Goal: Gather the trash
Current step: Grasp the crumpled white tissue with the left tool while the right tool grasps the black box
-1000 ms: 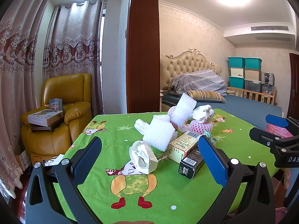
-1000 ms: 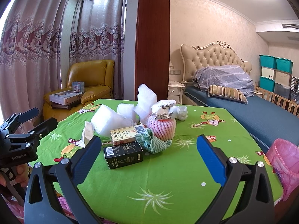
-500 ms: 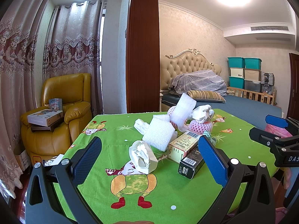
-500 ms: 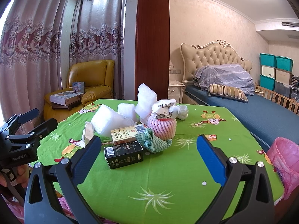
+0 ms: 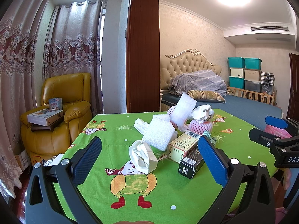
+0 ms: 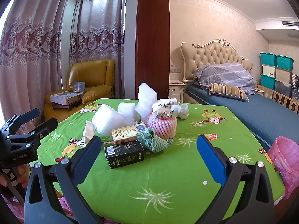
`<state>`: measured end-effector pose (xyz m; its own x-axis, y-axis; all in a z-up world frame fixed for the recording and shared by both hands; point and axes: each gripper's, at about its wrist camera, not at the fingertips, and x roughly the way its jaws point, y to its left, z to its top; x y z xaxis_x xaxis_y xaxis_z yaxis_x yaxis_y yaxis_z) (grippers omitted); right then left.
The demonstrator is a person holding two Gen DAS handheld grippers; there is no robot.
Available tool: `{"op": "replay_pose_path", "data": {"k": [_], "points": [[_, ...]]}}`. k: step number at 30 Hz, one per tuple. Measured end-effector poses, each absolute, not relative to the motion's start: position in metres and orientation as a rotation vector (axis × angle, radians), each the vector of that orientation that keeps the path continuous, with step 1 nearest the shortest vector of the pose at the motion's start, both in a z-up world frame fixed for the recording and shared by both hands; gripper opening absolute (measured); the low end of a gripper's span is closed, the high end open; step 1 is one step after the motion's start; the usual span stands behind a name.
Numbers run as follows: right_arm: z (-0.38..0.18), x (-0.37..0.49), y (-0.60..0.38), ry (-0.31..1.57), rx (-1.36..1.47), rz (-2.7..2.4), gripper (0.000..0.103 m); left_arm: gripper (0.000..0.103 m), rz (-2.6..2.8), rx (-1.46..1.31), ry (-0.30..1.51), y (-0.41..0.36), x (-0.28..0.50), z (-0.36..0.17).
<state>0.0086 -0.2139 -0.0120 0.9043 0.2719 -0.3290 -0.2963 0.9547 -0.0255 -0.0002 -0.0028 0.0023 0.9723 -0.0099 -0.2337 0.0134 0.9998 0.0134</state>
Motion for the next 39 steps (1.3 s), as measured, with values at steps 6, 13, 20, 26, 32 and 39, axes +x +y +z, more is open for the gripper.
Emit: {"op": "replay_pose_path", "data": {"k": [6,13,20,26,32,39], "points": [[-0.013,0.009,-0.214,0.330,-0.075,0.295,0.099,0.097,-0.012,0.014,0.236,-0.003,0.000,0.002],[-0.013,0.008,-0.213,0.333,-0.073,0.294,0.099,0.097,-0.013,0.013,0.238,-0.003,0.000,0.002],[-0.023,0.007,-0.205,0.372,-0.085,0.298,0.099,0.097,-0.014,-0.024,0.269,0.001,0.004,-0.005],[-0.031,0.026,-0.204,0.438,-0.094,0.304,0.099,0.097,0.046,-0.076,0.334,0.025,0.019,-0.011],[-0.048,0.060,-0.190,0.545,-0.106,0.337,0.099,0.097,0.081,-0.052,0.456,0.042,0.038,-0.029],[-0.070,0.094,-0.154,0.665,-0.161,0.382,0.099,0.097,0.103,-0.024,0.557,0.061,0.058,-0.044]]}}
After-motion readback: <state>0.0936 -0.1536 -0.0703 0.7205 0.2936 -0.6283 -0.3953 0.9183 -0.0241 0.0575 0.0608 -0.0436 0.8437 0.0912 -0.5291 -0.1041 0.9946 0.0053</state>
